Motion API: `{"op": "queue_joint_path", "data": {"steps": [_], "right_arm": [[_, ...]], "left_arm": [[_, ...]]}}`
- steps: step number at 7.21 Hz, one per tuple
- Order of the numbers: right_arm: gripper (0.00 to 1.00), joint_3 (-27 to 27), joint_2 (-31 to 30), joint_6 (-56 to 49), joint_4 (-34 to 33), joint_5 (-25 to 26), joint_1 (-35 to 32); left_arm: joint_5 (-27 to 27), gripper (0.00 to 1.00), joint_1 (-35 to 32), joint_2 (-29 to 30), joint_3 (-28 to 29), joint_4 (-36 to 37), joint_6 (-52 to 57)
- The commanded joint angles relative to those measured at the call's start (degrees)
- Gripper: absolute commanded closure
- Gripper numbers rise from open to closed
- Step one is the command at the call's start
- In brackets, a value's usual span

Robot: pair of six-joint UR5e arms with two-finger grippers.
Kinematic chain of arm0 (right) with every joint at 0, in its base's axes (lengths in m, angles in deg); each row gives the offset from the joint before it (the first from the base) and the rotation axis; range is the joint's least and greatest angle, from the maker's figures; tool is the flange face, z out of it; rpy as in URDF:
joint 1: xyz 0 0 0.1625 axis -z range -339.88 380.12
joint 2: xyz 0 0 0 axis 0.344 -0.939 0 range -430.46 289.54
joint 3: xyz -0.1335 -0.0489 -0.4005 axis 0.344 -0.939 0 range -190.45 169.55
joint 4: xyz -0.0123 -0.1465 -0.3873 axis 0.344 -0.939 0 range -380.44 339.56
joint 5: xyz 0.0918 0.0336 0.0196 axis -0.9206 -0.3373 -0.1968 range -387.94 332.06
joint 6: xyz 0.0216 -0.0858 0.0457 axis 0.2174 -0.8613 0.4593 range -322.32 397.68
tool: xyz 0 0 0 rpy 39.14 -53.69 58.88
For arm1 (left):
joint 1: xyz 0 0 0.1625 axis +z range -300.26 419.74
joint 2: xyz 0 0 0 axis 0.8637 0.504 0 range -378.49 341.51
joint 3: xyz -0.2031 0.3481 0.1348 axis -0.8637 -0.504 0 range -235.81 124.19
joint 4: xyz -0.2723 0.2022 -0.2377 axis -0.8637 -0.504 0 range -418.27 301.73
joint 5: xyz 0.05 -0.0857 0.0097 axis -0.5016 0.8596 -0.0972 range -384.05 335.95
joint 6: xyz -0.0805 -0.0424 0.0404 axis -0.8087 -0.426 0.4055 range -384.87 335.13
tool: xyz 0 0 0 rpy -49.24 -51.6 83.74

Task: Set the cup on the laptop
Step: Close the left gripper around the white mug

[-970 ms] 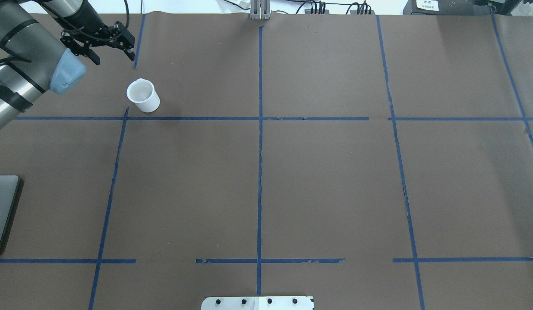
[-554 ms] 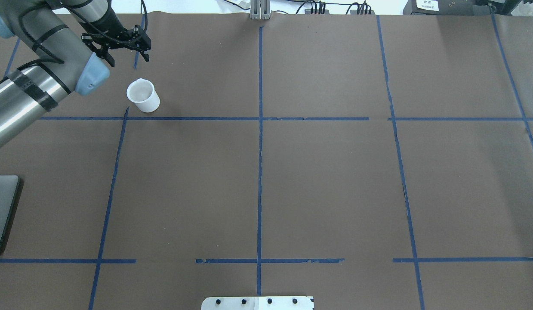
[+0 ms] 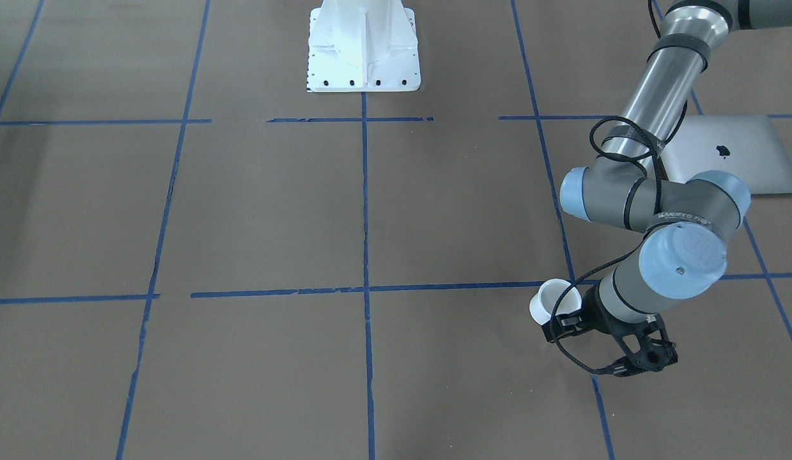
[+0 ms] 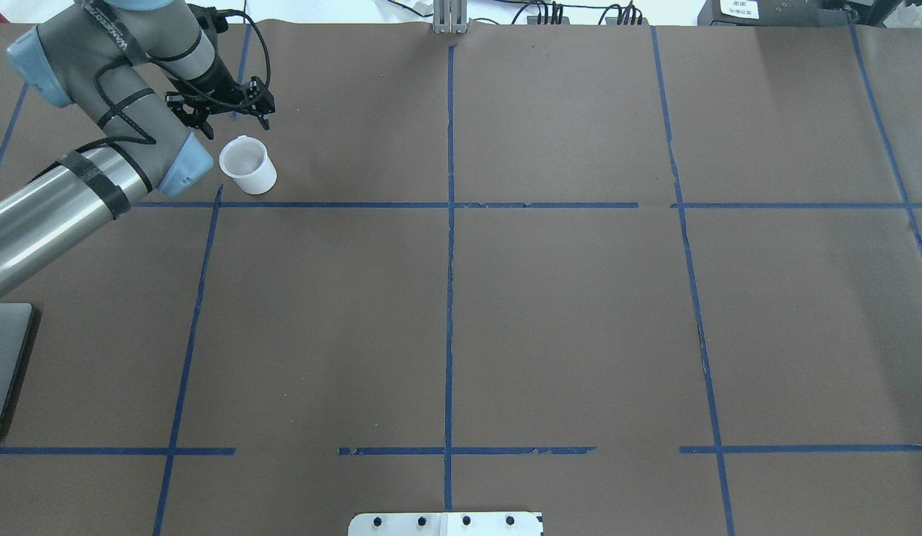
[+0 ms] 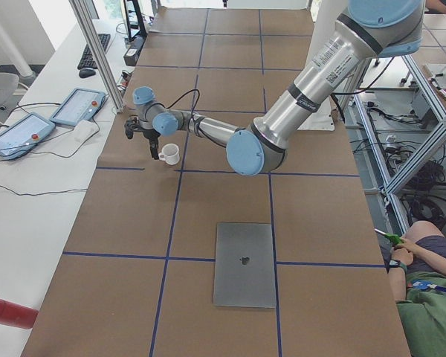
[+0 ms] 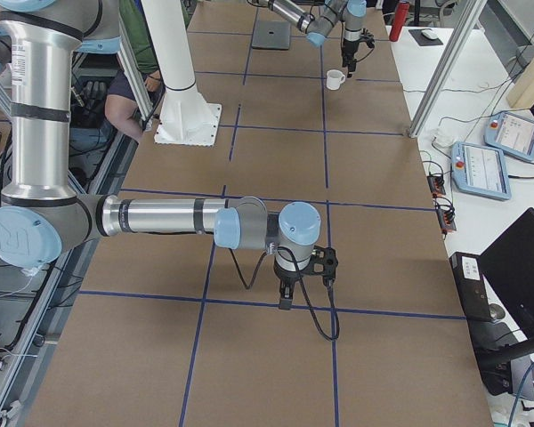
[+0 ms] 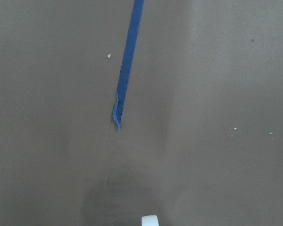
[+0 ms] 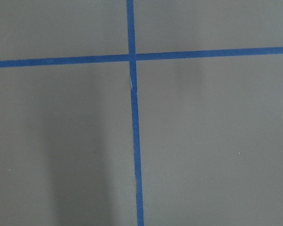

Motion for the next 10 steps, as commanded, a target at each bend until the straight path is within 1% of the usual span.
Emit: {"op": "queue_joint_path", "data": {"steps": [1, 2, 3, 4, 5, 6, 8, 9, 10], "right_arm": [[0.0, 0.0, 0.0, 0.0, 0.0, 0.0, 0.0], [0.0, 0.0, 0.0, 0.0, 0.0, 0.0, 0.0], [0.0, 0.0, 0.0, 0.0, 0.0, 0.0, 0.0], [0.0, 0.0, 0.0, 0.0, 0.0, 0.0, 0.0], [0.0, 0.0, 0.0, 0.0, 0.0, 0.0, 0.0], [0.0, 0.0, 0.0, 0.0, 0.0, 0.0, 0.0], [0.0, 0.0, 0.0, 0.0, 0.0, 0.0, 0.0], [0.0, 0.0, 0.0, 0.0, 0.0, 0.0, 0.0], [0.0, 0.0, 0.0, 0.0, 0.0, 0.0, 0.0]], "left_arm": [[0.0, 0.0, 1.8, -0.9, 0.4, -2.3, -0.1], [-0.1, 0.0, 1.9, -0.9, 0.4, -2.6, -0.2], [-0.1, 0.03, 1.9, -1.1, 0.6, -2.6, -0.1], [-0.1, 0.09, 1.9, -1.0, 1.1, -2.7, -0.2], [-0.1, 0.17, 1.9, -0.9, 1.3, -2.7, -0.2], [-0.1, 0.3, 1.7, -0.9, 1.4, -2.7, -0.3], [-0.1, 0.6, 1.3, -0.5, 1.5, -2.7, -0.4], [0.0, 0.77, 0.7, -0.3, 1.5, -2.7, -0.1], [0.0, 0.96, 0.5, -0.3, 1.5, -2.7, 0.1]]}}
